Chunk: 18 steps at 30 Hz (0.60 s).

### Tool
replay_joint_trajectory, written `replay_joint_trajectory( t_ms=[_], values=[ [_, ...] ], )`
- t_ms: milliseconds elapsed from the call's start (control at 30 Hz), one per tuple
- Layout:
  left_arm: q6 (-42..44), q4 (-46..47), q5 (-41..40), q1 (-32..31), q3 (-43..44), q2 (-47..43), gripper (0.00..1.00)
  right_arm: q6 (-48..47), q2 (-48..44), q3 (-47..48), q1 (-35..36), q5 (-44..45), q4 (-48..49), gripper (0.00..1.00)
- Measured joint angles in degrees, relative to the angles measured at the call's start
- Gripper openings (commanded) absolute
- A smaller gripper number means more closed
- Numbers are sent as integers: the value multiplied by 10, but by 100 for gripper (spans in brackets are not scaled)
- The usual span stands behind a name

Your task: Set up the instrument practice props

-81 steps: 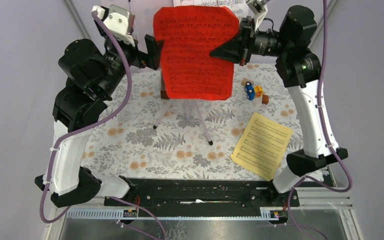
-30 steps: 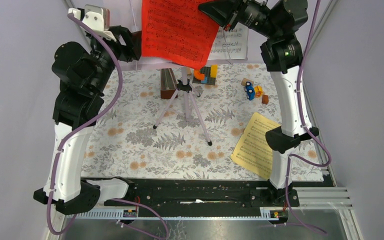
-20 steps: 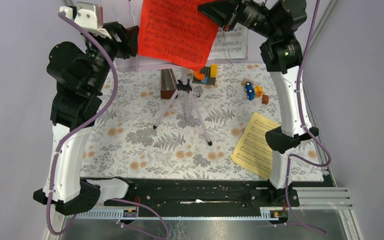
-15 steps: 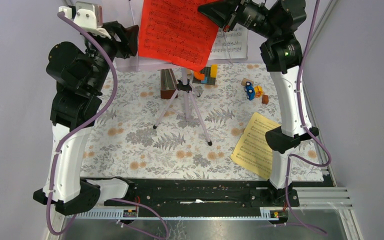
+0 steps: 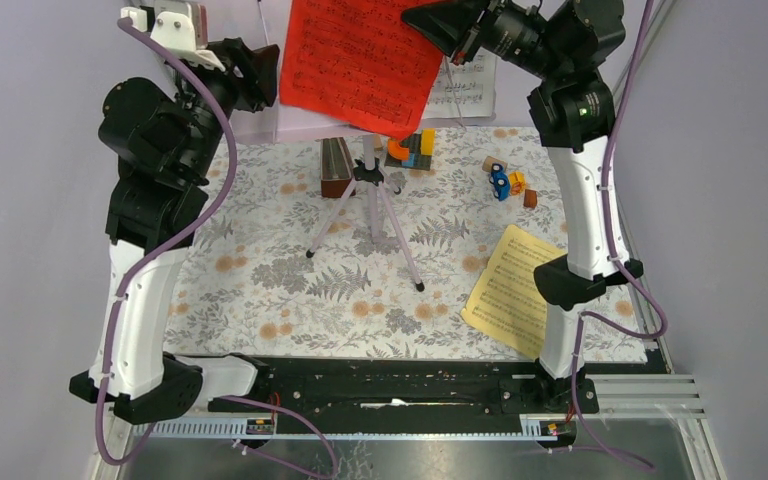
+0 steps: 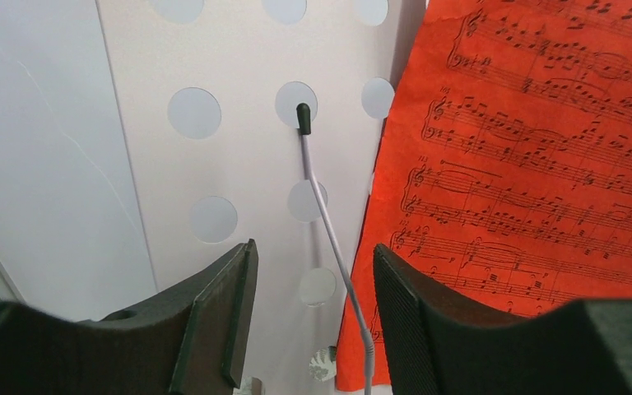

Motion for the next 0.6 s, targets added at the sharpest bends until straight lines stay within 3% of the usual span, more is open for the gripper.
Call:
replay_joint_trajectory(
  t_ms=[367,600],
  values=[
    [-42,7,1,0,8,18,45,1,-4,-1,11,3,5,0],
    [-59,8,2,0,12,22,43,1,-4,-1,16,3,12,0]
  ],
)
